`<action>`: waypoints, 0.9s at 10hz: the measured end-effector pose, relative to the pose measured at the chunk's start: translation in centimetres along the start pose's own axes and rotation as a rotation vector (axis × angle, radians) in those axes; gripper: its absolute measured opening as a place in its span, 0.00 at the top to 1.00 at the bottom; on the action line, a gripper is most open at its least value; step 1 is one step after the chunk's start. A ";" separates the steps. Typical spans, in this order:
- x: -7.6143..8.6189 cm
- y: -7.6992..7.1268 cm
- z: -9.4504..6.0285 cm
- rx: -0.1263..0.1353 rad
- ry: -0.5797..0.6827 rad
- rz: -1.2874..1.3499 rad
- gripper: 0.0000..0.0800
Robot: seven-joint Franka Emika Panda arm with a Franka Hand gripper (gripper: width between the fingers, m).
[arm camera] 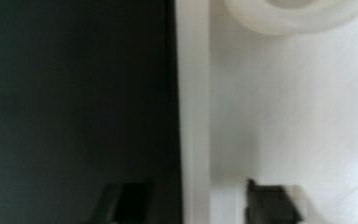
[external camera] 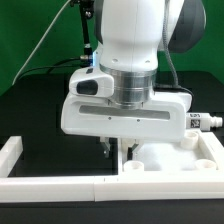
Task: Assemble one leg
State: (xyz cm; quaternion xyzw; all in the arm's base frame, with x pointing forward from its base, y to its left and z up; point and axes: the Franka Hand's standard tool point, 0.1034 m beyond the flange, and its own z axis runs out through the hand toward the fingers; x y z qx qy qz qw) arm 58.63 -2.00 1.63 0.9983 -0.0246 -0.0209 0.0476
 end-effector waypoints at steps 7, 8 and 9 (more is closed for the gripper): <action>-3.7 -0.7 -5.6 0.089 -0.005 0.075 0.19; -3.8 -0.8 -5.2 0.087 -0.012 0.073 0.19; -3.7 -0.8 -5.2 0.088 -0.011 0.073 0.19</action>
Offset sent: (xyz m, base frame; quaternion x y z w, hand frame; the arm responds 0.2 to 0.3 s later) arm -0.0702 0.0400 0.0561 0.1257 -0.0384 0.0955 0.9867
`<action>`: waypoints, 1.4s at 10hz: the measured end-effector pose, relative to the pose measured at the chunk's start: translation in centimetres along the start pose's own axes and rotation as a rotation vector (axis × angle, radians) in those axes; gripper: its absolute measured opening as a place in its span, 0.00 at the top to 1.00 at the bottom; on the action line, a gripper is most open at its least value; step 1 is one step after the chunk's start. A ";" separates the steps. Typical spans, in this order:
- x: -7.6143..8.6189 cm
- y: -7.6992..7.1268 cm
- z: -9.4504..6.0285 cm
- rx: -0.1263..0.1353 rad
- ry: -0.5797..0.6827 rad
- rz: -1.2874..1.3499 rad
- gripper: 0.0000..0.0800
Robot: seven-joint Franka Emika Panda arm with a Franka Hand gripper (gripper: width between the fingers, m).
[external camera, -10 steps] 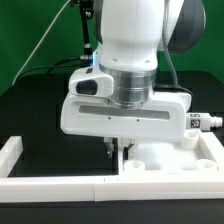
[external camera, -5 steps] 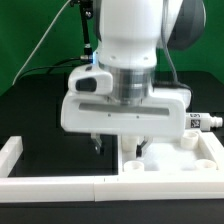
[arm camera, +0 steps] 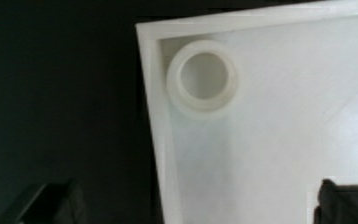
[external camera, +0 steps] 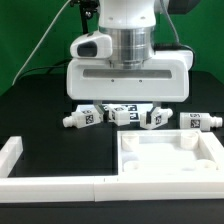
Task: Assemble one leg
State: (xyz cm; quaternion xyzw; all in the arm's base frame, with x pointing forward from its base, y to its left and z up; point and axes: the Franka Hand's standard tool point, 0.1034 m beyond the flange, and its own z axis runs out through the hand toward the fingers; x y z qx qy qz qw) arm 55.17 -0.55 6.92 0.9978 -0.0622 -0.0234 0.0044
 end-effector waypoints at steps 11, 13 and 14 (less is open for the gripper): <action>-4.4 -2.9 0.2 0.110 -0.116 0.531 0.19; -6.2 -3.1 -0.3 0.174 -0.135 0.661 0.19; -6.6 -2.9 -0.7 0.186 -0.133 0.653 0.19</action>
Offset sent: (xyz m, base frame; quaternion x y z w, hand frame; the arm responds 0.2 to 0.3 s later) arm -0.0518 0.0401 0.0058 0.0504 -0.0732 0.1880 0.9781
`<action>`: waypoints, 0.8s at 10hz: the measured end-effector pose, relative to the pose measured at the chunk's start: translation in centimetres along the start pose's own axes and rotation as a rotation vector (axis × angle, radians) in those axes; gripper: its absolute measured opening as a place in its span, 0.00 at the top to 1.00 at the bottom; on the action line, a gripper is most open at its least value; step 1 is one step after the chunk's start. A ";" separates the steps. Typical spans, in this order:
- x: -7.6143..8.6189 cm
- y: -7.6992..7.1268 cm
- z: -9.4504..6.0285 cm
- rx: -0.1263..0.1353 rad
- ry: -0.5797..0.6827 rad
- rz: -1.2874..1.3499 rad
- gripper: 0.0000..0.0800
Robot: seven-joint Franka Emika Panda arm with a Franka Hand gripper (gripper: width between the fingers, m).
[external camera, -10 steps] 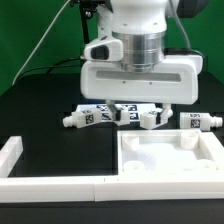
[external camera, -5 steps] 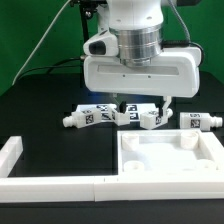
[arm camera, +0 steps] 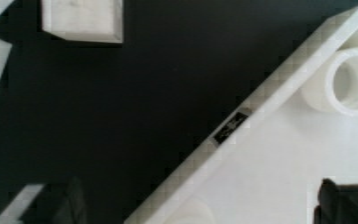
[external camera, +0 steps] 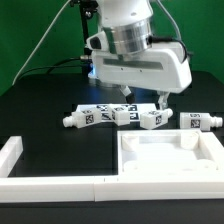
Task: Assemble one leg
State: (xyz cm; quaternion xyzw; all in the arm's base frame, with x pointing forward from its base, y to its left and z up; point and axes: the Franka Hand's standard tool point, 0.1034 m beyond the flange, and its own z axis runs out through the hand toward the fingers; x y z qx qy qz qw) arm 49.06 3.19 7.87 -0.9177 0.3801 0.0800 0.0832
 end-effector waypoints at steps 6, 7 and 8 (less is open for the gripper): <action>-1.8 2.7 1.7 0.046 -0.198 0.111 0.19; -2.5 3.4 2.1 0.050 -0.274 0.137 0.19; -3.0 3.5 2.1 0.043 -0.367 0.147 0.19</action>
Offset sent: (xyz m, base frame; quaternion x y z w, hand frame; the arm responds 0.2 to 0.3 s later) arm -0.0021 -0.0058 -0.0127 0.1140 -0.1644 0.1349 0.9705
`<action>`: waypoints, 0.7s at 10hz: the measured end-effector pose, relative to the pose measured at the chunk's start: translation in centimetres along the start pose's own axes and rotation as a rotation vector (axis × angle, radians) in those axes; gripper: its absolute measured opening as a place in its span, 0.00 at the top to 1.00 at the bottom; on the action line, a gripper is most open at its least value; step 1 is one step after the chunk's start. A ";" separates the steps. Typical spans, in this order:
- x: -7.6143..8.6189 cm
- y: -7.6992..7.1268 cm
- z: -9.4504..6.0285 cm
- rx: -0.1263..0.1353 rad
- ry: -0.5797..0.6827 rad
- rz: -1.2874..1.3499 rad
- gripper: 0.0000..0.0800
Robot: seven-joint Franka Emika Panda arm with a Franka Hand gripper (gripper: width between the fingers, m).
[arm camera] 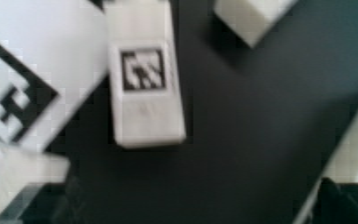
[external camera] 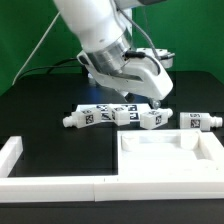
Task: Assemble one leg
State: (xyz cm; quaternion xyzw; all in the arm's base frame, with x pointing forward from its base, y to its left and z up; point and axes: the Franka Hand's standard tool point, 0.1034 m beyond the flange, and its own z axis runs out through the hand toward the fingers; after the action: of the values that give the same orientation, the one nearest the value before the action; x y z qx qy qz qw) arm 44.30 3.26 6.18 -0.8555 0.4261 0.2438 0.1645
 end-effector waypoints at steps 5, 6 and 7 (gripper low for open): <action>-0.6 0.7 1.0 -0.077 -0.292 0.036 0.19; -0.7 0.7 1.5 -0.086 -0.305 0.050 0.19; -0.8 0.7 1.7 -0.089 -0.305 0.050 0.19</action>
Offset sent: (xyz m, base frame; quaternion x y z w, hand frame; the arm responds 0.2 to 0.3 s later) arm 0.0000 0.0000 0.0000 0.0000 -0.1296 0.0000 0.9916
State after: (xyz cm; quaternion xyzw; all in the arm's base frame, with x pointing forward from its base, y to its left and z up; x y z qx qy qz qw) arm 42.89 4.19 5.20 -0.8041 0.4062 0.3935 0.1830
